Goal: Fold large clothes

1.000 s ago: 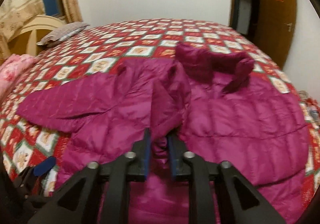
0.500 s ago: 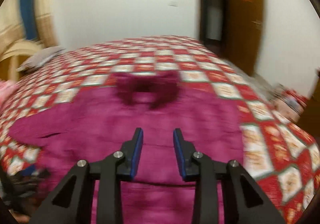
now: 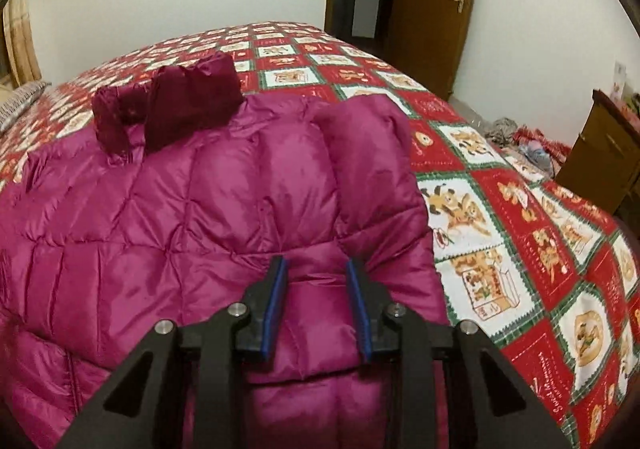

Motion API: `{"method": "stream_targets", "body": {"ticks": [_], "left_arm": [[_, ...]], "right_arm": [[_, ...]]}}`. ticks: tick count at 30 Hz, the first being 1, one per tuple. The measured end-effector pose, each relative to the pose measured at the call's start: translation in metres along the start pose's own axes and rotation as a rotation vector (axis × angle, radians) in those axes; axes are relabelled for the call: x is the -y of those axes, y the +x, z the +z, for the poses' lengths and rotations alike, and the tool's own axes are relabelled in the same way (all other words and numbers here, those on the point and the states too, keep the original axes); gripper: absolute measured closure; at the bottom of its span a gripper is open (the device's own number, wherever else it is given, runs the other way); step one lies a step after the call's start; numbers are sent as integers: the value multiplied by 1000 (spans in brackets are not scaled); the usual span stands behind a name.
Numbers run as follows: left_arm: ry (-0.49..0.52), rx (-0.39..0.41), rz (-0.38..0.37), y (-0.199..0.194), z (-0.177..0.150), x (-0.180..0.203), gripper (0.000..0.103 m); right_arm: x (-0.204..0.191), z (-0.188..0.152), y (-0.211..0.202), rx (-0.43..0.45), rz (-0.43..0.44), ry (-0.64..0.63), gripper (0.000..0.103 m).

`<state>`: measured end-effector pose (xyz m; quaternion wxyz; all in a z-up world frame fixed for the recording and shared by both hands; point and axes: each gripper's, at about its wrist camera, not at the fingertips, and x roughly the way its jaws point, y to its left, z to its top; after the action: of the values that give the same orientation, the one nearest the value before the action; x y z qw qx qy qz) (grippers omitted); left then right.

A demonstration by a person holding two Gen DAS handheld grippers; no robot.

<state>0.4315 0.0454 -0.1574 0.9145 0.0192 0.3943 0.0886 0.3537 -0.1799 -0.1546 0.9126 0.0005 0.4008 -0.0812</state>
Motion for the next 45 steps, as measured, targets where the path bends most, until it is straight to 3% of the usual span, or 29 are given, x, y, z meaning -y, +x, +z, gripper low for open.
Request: {"method": "stream_targets", "body": {"ticks": [2, 8, 11, 13, 16, 19, 21, 26, 32, 35, 36, 38, 40, 42, 43, 45], "left_arm": [[-19, -49, -41, 11, -7, -3, 1], [-47, -54, -61, 8, -7, -11, 1], [-79, -52, -118, 1, -5, -20, 1], [-151, -24, -161, -12, -3, -36, 1], [-327, 49, -209, -37, -5, -90, 1], [-478, 88, -157, -51, -12, -153, 1], [-609, 117, -51, -55, -22, -209, 1], [-851, 72, 133, -40, -44, -305, 1], [-947, -14, 119, 4, -46, -339, 1], [-920, 43, 126, 7, -42, -333, 1], [-912, 44, 111, 9, -41, -331, 4], [-898, 44, 124, 13, -44, -330, 21], [-873, 41, 149, 16, -45, -330, 61], [-863, 61, 92, 19, -48, -332, 86], [-871, 54, 54, 22, -49, -333, 88], [-839, 60, 69, 19, -44, -331, 90]], "right_arm": [[3, -1, -1, 6, 15, 12, 68], [7, -3, 1, 20, 15, 13, 68], [6, -4, -1, 22, 6, 8, 68], [6, -5, -2, 26, 5, 5, 65], [7, -6, -4, 32, 9, 9, 62], [7, -6, -5, 39, 23, 6, 52], [4, -7, -6, 45, 25, -4, 45], [1, -7, -8, 60, 8, -19, 32], [-3, -7, -6, 55, -15, -38, 29], [-5, -7, -6, 54, -32, -48, 28], [-5, -7, -5, 54, -36, -50, 27], [-5, -7, -5, 53, -41, -52, 26], [-5, -7, -5, 53, -44, -53, 26], [-5, -7, -4, 54, -44, -53, 25], [-5, -7, -4, 54, -43, -52, 25], [-5, -7, -4, 54, -41, -51, 25]]}}
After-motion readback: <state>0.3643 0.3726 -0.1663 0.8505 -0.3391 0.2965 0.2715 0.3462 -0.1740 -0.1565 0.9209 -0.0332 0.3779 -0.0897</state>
